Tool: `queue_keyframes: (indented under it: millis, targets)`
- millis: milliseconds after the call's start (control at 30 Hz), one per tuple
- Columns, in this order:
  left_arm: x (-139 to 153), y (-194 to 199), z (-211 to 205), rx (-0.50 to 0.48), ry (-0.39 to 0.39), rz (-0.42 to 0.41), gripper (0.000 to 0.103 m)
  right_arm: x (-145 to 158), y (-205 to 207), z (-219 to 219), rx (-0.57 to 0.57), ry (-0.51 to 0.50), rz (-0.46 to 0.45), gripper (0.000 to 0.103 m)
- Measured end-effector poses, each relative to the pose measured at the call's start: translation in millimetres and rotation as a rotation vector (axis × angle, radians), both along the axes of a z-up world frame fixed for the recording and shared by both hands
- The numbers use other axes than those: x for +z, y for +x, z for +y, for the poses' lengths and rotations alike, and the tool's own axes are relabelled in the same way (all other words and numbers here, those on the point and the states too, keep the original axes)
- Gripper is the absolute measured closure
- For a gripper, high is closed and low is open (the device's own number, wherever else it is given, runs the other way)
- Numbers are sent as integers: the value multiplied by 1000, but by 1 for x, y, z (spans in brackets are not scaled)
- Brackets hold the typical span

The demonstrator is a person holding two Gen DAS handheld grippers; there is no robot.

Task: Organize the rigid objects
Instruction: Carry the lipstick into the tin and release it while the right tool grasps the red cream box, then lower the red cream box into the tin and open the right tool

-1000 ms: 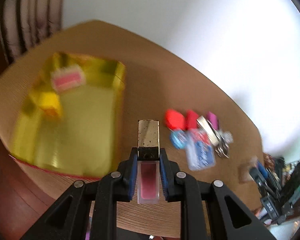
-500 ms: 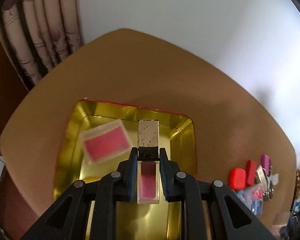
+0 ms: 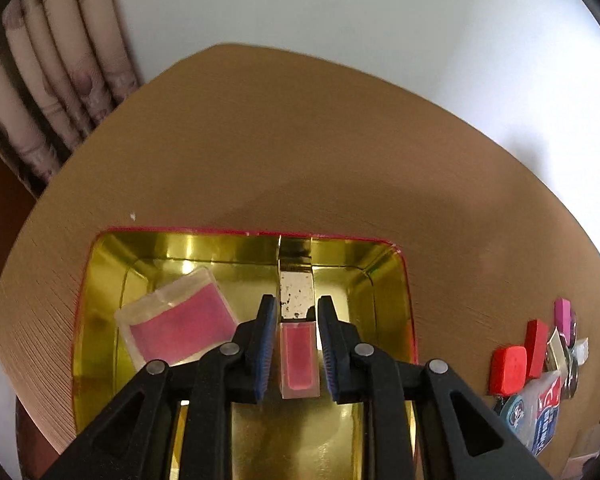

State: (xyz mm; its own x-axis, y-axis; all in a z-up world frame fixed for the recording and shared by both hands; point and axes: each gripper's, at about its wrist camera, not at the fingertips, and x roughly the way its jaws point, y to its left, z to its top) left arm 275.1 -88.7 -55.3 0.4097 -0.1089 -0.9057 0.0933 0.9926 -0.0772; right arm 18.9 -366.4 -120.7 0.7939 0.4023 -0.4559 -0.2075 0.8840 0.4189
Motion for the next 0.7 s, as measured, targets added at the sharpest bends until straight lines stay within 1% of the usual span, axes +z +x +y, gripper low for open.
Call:
queue_keyframes:
  millis: [100, 167, 200, 267, 367, 400, 500, 567, 600, 667, 700]
  targets:
    - [12, -14, 4, 6, -1, -27, 81, 4, 1, 5, 8, 0, -5, 61]
    - [24, -33, 10, 23, -4, -73, 78, 10, 2, 10, 23, -2, -14, 61]
    - [32, -49, 15, 44, -7, -97, 76, 14, 3, 14, 36, -5, -22, 61]
    - [43, -76, 31, 84, -39, -135, 70, 23, 6, 23, 59, -6, -38, 61]
    - [53, -119, 53, 173, -49, -168, 65, 39, 17, 43, 114, -1, -60, 61]
    - [55, -138, 65, 204, -56, -173, 65, 45, 23, 52, 141, 8, -69, 61]
    - [55, -180, 93, 299, -76, -178, 65, 61, 38, 78, 211, 27, -86, 61]
    - [52, -206, 112, 353, -98, -199, 64, 70, 53, 99, 266, 33, -94, 61]
    - [47, -219, 118, 378, -92, -209, 64, 74, 63, 111, 295, 37, -87, 61]
    - [34, -231, 127, 402, -55, -207, 63, 79, 85, 138, 363, 52, -64, 61]
    - [29, -234, 128, 408, -35, -209, 63, 81, 99, 154, 402, 42, -42, 61]
